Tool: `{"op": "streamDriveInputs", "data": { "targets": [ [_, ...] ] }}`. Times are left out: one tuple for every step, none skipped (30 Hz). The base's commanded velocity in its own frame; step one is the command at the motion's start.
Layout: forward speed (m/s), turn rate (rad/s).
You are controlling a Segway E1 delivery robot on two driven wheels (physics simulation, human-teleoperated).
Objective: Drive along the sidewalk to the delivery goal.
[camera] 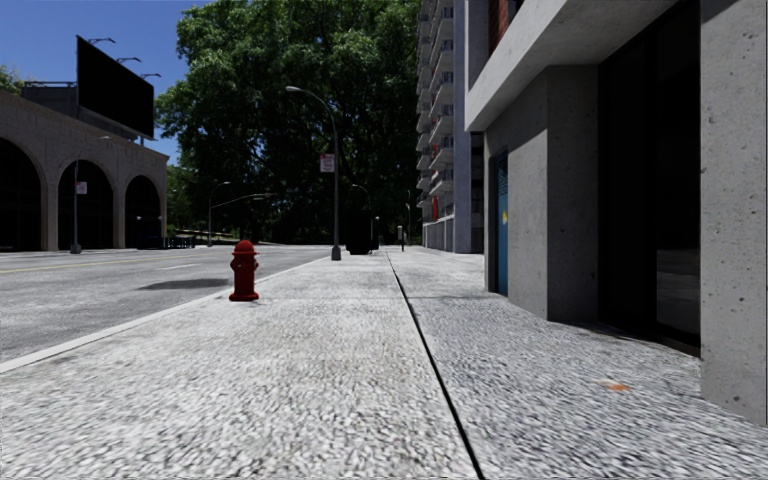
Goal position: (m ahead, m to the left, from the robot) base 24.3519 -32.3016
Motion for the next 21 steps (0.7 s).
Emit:
{"op": "streamDriveInputs", "data": {
  "targets": [
    [2.0, 0.0],
    [2.0, 0.0],
    [2.0, 0.0],
    [2.0, 0.0],
    [2.0, 0.0],
    [2.0, 0.0],
    [2.0, 0.0],
    [2.0, 0.0],
    [2.0, 0.0],
    [2.0, 0.0],
    [2.0, 0.0],
    [2.0, 0.0],
    [2.0, 0.0],
    [2.0, 0.0],
    [2.0, 0.0],
    [2.0, 0.0],
    [2.0, 0.0],
    [2.0, 0.0],
    [2.0, 0.0],
    [2.0, 0.0],
    [2.0, 0.0]
  ]
}}
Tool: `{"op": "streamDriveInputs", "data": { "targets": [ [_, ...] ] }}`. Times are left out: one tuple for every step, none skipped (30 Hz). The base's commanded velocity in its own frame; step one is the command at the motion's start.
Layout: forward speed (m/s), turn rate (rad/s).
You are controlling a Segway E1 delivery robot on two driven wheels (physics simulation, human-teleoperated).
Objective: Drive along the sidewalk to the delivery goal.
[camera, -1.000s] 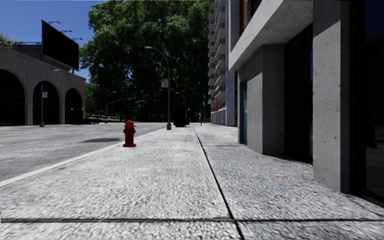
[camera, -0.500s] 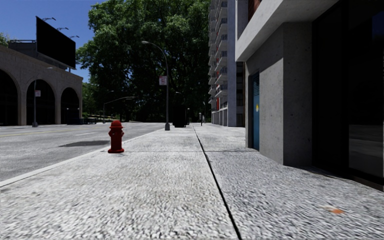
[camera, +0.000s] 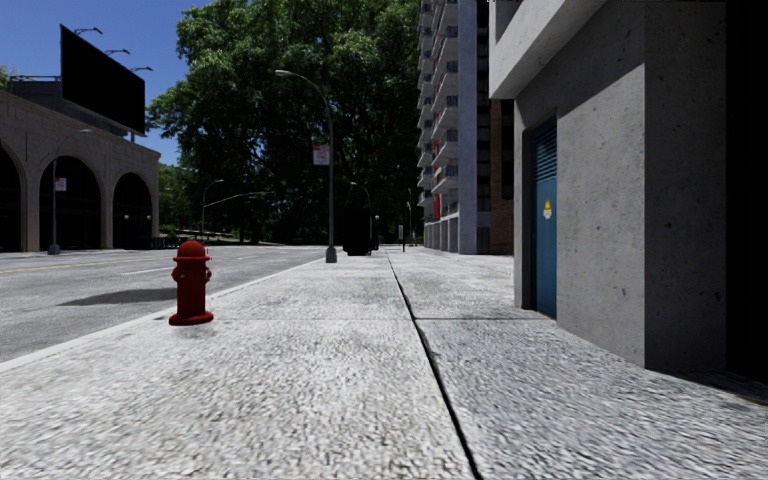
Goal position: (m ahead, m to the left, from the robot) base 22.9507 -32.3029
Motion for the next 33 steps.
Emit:
{"op": "streamDriveInputs", "data": {
  "targets": [
    [2.0, 0.0],
    [2.0, 0.0],
    [2.0, 0.0],
    [2.0, 0.0],
    [2.0, 0.0],
    [2.0, 0.0],
    [2.0, 0.0],
    [2.0, 0.0],
    [2.0, 0.0],
    [2.0, 0.0],
    [2.0, 0.0],
    [2.0, 0.0],
    [2.0, 0.0],
    [2.0, 0.0],
    [2.0, 0.0],
    [2.0, 0.0],
    [2.0, 0.0],
    [2.0, 0.0],
    [2.0, 0.0],
    [2.0, 0.0],
    [2.0, 0.0],
    [2.0, 0.0],
    [2.0, 0.0],
    [2.0, 0.0],
    [2.0, 0.0],
    [2.0, 0.0],
    [2.0, 0.0],
    [2.0, 0.0],
    [2.0, 0.0],
    [2.0, 0.0],
    [2.0, 0.0],
    [2.0, 0.0],
    [2.0, -0.03]
  ]
}}
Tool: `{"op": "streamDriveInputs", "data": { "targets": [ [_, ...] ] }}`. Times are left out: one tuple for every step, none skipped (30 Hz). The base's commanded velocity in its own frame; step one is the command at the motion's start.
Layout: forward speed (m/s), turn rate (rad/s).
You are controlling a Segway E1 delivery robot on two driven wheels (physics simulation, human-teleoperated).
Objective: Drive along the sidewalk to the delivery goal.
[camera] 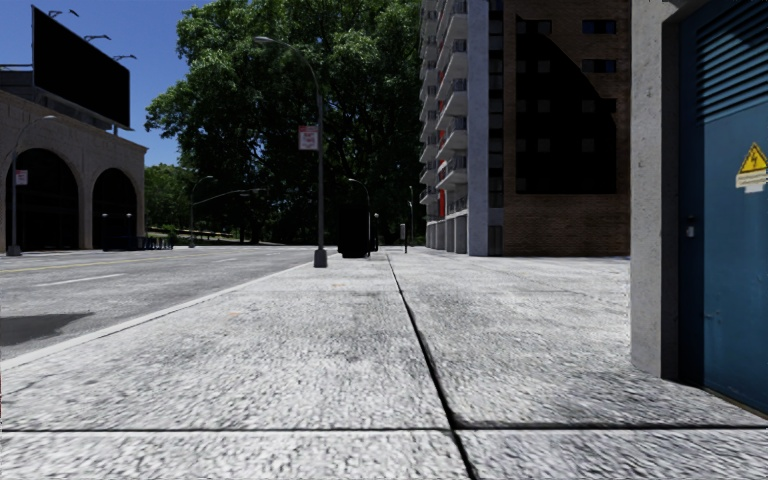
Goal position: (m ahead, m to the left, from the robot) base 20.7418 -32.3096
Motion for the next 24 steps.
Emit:
{"op": "streamDriveInputs", "data": {
  "targets": [
    [2.0, -0.06],
    [2.0, -0.13],
    [2.0, -0.19],
    [2.0, -0.19],
    [2.0, -0.23],
    [2.0, -0.32],
    [2.0, -0.35],
    [2.0, -0.37],
    [2.0, -0.39],
    [2.0, -0.4],
    [2.0, -0.4],
    [2.0, -0.4],
    [2.0, -0.4],
    [2.0, -0.44],
    [2.0, -0.48],
    [2.0, -0.49],
    [2.0, -0.49],
    [2.0, -0.49],
    [2.0, -0.49],
    [2.0, -0.49],
    [2.0, -0.49],
    [2.0, -0.49],
    [2.0, -0.49],
    [2.0, -0.49]
  ]
}}
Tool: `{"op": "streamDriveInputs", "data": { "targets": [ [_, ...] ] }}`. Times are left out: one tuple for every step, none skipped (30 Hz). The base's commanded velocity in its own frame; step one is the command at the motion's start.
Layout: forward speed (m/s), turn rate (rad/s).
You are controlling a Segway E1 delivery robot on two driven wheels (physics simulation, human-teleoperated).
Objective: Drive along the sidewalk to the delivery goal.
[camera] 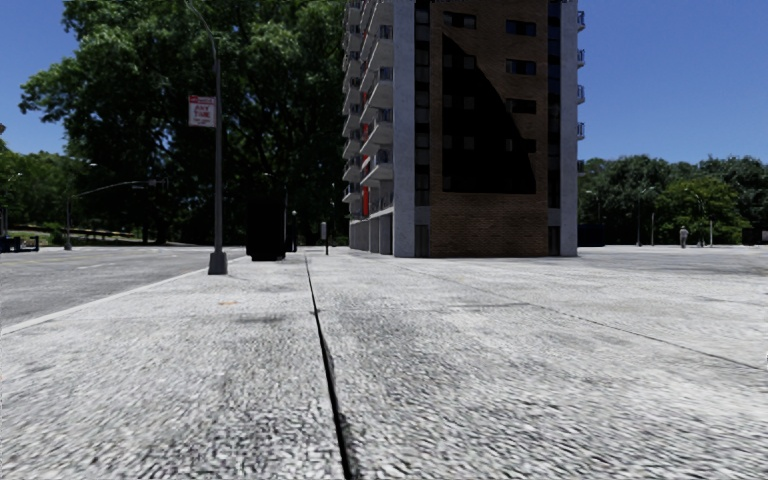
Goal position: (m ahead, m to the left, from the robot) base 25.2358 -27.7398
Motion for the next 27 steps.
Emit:
{"op": "streamDriveInputs", "data": {
  "targets": [
    [2.0, -0.49],
    [2.0, -0.49],
    [2.0, -0.49],
    [2.0, -0.49],
    [2.0, -0.49],
    [2.0, -0.49],
    [2.0, -0.49],
    [2.0, -0.49],
    [2.0, -0.49],
    [2.0, -0.49],
    [2.0, -0.49],
    [2.0, -0.49],
    [2.0, -0.49],
    [2.0, -0.49],
    [2.0, -0.49],
    [2.0, -0.49],
    [2.0, -0.49],
    [2.0, -0.49],
    [2.0, -0.49],
    [2.0, -0.49],
    [2.0, -0.49],
    [2.0, -0.49],
    [2.0, -0.49],
    [2.0, -0.49],
    [2.0, -0.49],
    [2.0, -0.49],
    [2.0, -0.49]
  ]
}}
